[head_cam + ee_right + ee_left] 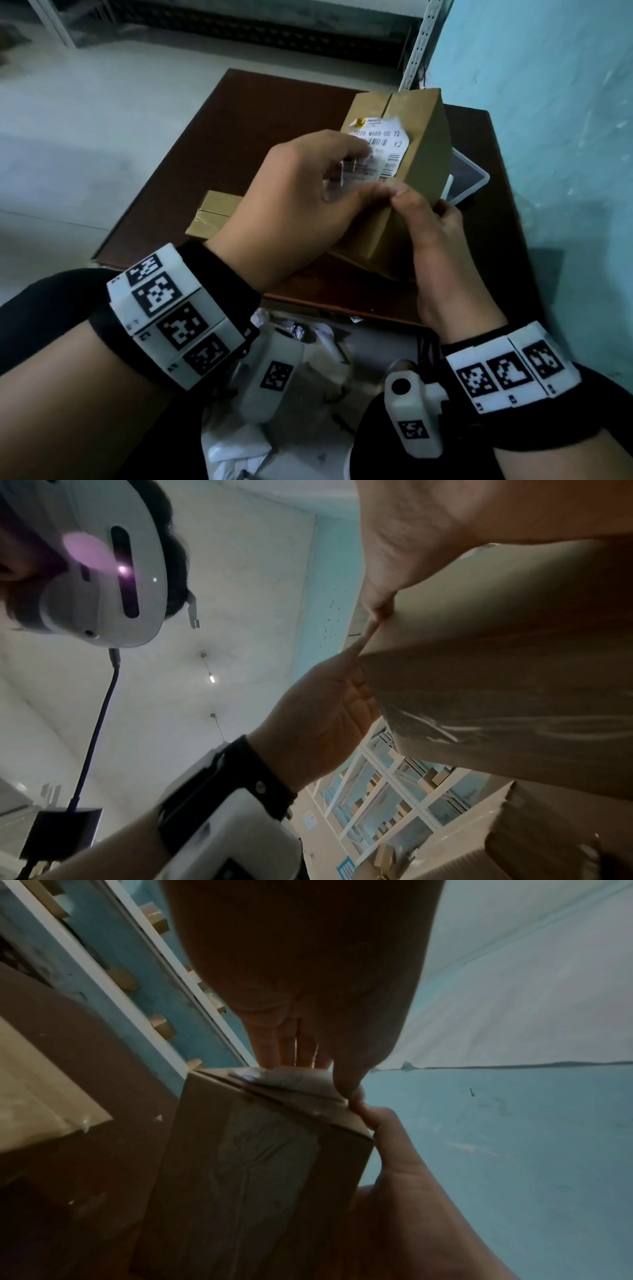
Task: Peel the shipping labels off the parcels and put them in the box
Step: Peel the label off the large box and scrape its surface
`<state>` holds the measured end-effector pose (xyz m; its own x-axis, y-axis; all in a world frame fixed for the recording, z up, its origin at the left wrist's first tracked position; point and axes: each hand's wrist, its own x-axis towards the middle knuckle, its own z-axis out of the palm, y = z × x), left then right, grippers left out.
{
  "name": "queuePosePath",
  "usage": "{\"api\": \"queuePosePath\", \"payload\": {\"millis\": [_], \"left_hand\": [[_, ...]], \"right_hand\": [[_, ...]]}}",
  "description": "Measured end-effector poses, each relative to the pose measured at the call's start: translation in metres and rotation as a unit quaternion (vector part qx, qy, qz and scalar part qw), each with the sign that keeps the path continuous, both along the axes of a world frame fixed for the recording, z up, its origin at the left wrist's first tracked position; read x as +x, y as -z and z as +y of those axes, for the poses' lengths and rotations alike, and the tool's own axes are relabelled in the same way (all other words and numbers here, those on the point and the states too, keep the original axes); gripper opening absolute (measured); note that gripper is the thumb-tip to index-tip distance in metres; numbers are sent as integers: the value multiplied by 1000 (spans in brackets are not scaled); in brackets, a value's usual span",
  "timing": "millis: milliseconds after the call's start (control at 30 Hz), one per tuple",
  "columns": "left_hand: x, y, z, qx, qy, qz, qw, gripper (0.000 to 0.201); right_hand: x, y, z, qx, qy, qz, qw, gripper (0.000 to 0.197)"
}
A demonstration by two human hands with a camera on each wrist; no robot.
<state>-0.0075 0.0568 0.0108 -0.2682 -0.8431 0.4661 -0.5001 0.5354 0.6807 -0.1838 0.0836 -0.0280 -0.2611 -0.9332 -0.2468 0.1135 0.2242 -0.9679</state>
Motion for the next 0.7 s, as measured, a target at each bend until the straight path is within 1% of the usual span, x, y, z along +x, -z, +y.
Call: {"api": "queuePosePath", "payload": {"millis": [133, 233, 333, 400, 500, 533, 567, 600, 633, 700], "left_hand": [[5, 0, -5, -31, 12, -27, 999, 39], [6, 4, -5, -28, 8, -46, 999, 25], [6, 4, -6, 24, 2, -20, 1000, 9], [6, 2, -7, 79, -5, 7, 997, 5], [5, -4, -5, 165, -8, 102, 981, 15], [5, -6, -4, 179, -8, 123, 976, 19], [4, -6, -2, 172, -11, 121, 978, 24], [3, -5, -1, 147, -17, 100, 984, 28], [3, -4, 0, 116, -24, 76, 990, 34], [4, 0, -2, 64, -34, 50, 996, 39]], "right_hand": [[1, -1, 0, -3, -4, 4, 1000, 120], [3, -2, 1, -6, 1, 15, 1000, 122], [1, -2, 0, -10, 1, 14, 1000, 121], [0, -2, 0, -6, -2, 16, 1000, 123], [-4, -1, -1, -9, -1, 32, 999, 133], [-4, -1, -1, -9, -1, 38, 999, 138], [-4, -2, -1, -9, -4, 44, 999, 142], [-3, -3, 0, -12, -9, 49, 999, 145], [-1, -3, 1, -15, -14, 52, 998, 144], [2, -3, 3, -19, -21, 37, 999, 128]]}}
